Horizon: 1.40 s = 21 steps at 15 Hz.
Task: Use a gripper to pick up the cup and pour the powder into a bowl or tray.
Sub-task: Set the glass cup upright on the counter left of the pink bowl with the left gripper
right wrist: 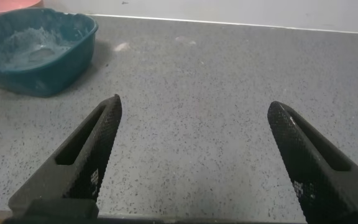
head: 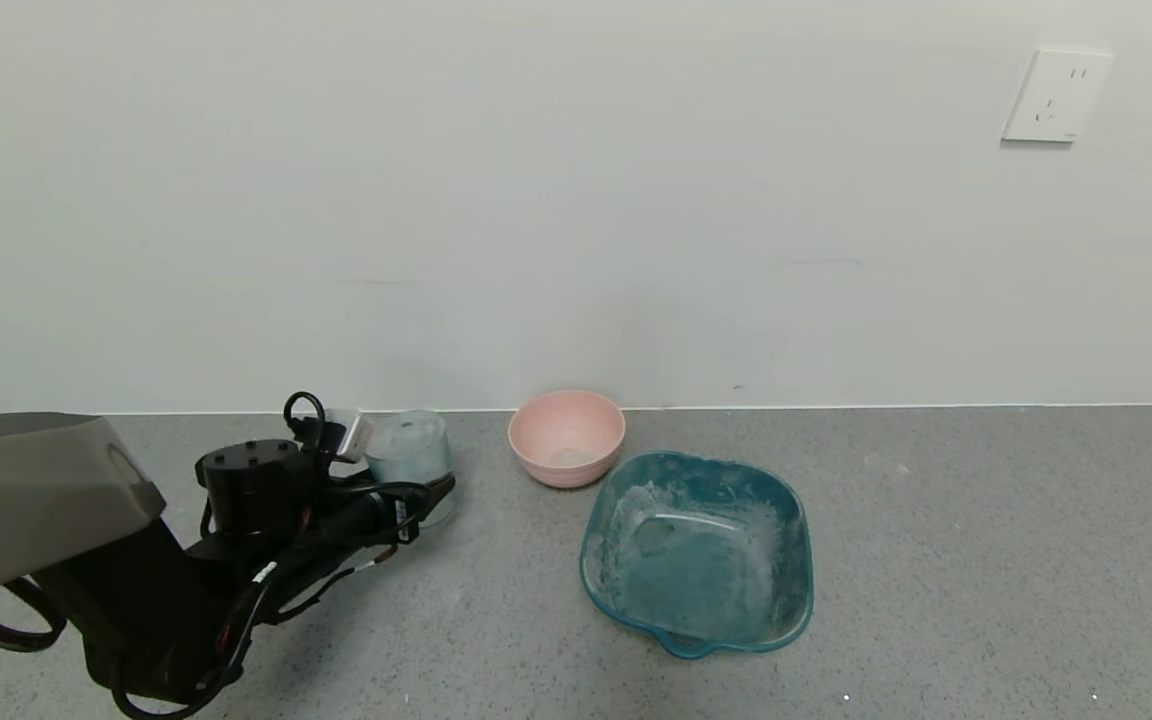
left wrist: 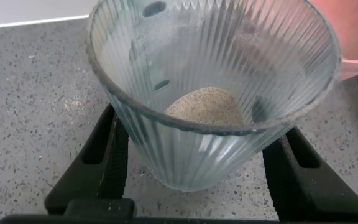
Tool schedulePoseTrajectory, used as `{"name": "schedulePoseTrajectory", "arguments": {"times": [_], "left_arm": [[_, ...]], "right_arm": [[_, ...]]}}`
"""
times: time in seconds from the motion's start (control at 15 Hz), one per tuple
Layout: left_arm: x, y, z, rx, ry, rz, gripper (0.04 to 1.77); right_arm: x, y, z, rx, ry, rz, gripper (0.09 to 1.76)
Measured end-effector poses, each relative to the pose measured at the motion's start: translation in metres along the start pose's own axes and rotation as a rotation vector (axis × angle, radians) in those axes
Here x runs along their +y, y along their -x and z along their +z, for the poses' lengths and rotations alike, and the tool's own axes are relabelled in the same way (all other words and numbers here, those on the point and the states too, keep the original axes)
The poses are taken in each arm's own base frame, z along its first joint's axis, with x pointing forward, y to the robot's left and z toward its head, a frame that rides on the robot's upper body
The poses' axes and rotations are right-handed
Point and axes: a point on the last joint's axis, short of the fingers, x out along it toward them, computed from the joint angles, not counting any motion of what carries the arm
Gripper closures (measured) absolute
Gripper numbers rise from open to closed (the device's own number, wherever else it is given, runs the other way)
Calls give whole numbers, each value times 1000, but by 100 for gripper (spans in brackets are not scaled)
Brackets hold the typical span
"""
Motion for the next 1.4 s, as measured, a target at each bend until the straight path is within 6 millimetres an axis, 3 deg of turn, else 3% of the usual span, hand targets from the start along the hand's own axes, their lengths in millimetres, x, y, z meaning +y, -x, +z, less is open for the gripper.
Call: {"name": "schedulePoseTrajectory", "arguments": {"times": [1.4], "left_arm": [[1, -12, -23, 21, 12, -1, 56]], "right_arm": [[0, 0, 0, 0, 0, 0, 14]]}}
